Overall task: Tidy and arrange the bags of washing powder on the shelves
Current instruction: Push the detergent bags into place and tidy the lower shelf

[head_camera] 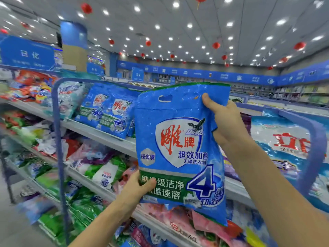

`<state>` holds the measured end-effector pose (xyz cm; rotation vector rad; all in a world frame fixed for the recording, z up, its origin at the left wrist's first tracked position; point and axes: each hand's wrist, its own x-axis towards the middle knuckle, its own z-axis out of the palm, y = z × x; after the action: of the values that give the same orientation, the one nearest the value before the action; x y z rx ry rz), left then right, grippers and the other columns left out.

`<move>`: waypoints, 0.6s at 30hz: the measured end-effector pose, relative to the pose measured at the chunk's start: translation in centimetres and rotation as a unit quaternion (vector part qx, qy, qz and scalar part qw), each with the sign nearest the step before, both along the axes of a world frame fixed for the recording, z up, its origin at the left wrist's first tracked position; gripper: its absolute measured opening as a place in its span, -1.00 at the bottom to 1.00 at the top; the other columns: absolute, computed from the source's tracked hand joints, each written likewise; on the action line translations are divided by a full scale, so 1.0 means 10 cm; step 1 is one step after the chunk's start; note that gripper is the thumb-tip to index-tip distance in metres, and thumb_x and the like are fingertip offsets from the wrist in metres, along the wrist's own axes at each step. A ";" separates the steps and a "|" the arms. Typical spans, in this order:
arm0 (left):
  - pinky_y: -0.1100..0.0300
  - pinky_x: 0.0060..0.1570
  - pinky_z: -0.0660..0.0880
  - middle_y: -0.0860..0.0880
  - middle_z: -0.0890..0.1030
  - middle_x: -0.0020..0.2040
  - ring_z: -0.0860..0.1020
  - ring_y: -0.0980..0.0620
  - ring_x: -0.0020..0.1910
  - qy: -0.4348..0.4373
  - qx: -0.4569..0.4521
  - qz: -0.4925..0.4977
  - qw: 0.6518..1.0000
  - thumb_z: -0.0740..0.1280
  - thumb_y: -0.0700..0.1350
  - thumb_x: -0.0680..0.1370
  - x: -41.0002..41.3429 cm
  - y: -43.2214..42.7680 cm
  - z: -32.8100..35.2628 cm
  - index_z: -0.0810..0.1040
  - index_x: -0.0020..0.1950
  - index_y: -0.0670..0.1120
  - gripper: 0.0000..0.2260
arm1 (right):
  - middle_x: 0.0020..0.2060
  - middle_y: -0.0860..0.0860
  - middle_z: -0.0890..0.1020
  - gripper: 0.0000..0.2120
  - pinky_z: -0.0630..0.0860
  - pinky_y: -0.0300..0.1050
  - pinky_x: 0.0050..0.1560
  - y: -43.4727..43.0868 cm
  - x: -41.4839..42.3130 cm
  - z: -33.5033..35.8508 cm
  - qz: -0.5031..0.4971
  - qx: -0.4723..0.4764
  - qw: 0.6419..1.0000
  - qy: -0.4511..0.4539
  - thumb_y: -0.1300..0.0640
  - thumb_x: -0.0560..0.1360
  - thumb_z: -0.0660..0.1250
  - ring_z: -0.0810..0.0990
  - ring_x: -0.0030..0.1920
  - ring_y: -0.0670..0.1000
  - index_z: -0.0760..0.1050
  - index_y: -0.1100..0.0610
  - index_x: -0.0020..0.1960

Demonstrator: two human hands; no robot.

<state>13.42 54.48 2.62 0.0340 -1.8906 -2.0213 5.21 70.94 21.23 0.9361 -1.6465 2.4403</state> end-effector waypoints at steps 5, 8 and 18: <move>0.38 -0.30 0.52 0.10 0.54 0.11 0.56 0.24 -0.04 -0.040 -0.028 0.060 0.997 0.38 0.24 0.26 0.06 -0.74 0.02 0.42 0.10 0.14 -0.53 | -0.23 -0.05 0.66 -0.93 0.63 -0.17 -0.31 -0.68 -0.12 -0.03 -0.014 0.024 0.999 -0.028 0.20 0.54 0.28 0.66 -0.31 -0.11 0.53 0.17 -0.01; 0.51 -0.36 0.43 0.19 0.67 -0.06 0.60 0.35 -0.20 -0.031 -0.033 0.097 0.994 0.37 0.15 0.32 0.06 -1.14 0.01 0.48 0.03 0.11 -0.68 | -0.27 -0.09 0.67 -0.93 0.62 -0.12 -0.28 -1.06 -0.25 -0.08 -0.016 0.053 0.998 -0.030 0.17 0.54 0.29 0.66 -0.30 -0.10 0.55 0.10 -0.09; 0.27 -0.30 0.55 0.03 0.71 -0.16 0.68 0.08 -0.20 -0.053 0.079 0.122 0.988 0.56 0.15 0.13 -0.30 -2.29 -0.07 0.60 0.01 -0.08 -0.46 | 0.15 -0.03 0.63 -0.40 0.60 -0.03 0.00 -2.19 -0.97 -0.45 0.144 0.080 0.981 -0.102 -0.07 0.28 0.42 0.61 0.13 -0.02 0.46 0.06 0.29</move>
<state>10.41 31.63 1.93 0.4030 -1.6874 -2.0276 -4.44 49.05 16.71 1.0403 -1.9214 2.7028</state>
